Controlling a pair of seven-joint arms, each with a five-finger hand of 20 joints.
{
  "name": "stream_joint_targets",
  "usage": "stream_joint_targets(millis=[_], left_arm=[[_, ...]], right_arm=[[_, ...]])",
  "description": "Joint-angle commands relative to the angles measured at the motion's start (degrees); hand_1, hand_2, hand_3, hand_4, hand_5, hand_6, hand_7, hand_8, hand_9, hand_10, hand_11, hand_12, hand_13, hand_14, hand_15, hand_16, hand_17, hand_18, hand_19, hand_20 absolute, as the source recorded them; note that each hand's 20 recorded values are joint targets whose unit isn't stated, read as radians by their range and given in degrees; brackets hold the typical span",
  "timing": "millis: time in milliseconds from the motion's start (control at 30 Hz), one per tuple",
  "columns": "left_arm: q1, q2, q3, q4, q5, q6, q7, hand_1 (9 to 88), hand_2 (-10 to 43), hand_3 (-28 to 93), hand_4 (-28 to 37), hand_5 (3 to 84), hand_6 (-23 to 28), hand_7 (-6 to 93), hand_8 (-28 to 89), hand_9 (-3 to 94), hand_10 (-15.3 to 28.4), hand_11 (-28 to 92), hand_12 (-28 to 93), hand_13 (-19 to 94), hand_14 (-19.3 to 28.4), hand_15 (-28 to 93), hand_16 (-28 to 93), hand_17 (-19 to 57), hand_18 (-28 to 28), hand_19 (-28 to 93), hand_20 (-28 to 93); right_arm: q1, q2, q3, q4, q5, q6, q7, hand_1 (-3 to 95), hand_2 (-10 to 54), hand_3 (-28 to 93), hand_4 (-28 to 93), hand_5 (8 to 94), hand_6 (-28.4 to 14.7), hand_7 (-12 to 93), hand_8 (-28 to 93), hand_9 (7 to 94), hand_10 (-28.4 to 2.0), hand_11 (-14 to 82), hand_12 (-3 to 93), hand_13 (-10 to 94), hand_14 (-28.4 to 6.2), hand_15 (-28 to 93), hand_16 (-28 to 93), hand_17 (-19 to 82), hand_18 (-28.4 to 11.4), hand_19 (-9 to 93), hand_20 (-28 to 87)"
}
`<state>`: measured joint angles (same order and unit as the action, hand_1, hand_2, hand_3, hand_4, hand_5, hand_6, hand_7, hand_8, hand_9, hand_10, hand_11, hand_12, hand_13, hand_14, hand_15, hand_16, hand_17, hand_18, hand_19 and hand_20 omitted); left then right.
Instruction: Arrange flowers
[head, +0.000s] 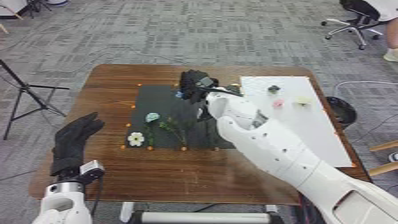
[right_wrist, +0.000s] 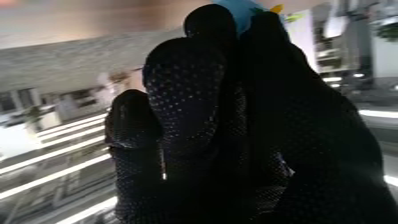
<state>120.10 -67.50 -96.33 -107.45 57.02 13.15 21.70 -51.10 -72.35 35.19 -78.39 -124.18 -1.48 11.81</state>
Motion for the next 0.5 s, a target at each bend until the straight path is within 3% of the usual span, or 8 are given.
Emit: stream_joint_targets(millis=[33, 300, 500], left_arm=[[0.4, -0.08, -0.18, -0.04, -0.09, -0.23, -0.02, 24.4, 1.7, 71, -26.5, 53.6, 1.3, 16.7, -8, 55.7, 14.1, 22, 15, 47, 17.6, 18, 2, 11.2, 11.2, 7, 21], [0.3, -0.08, -0.26, -0.05, -0.13, -0.28, -0.02, 24.4, 1.7, 71, -26.5, 53.6, 1.3, 16.7, -8, 55.7, 14.0, 22, 15, 47, 17.6, 18, 2, 11.2, 11.2, 7, 21], [0.3, -0.24, -0.20, 0.05, -0.04, -0.60, 0.16, 24.3, 1.7, 71, -26.5, 53.5, 1.4, 16.7, -8, 55.8, 14.1, 22, 15, 48, 17.6, 18, 2, 11.2, 11.3, 7, 21]], right_arm=[[0.2, 1.4, -3.4, -5.1, 2.7, -0.2, -2.4, 60.9, -8.9, 54, -15, 78.2, 0.8, 19, 9, 88.2, -10.3, 12.6, 31.3, 86, -3.7, 48, 36, 48, -17.8, 86, 56], [-0.5, 2.5, -5.2, -8.6, 4.6, -1.3, -3.2, 60.6, -9.0, 54, -15, 78.2, 1.1, 19, 9, 88.2, -10.3, 12.7, 31.1, 86, -3.6, 48, 36, 48, -17.8, 86, 56], [-1.8, 2.1, -5.3, -7.3, 1.6, -2.5, -3.7, 60.4, -9.0, 54, -15, 78.0, 1.4, 20, 9, 87.8, -10.3, 12.4, 30.9, 86, -3.6, 48, 36, 48, -17.5, 86, 56]])
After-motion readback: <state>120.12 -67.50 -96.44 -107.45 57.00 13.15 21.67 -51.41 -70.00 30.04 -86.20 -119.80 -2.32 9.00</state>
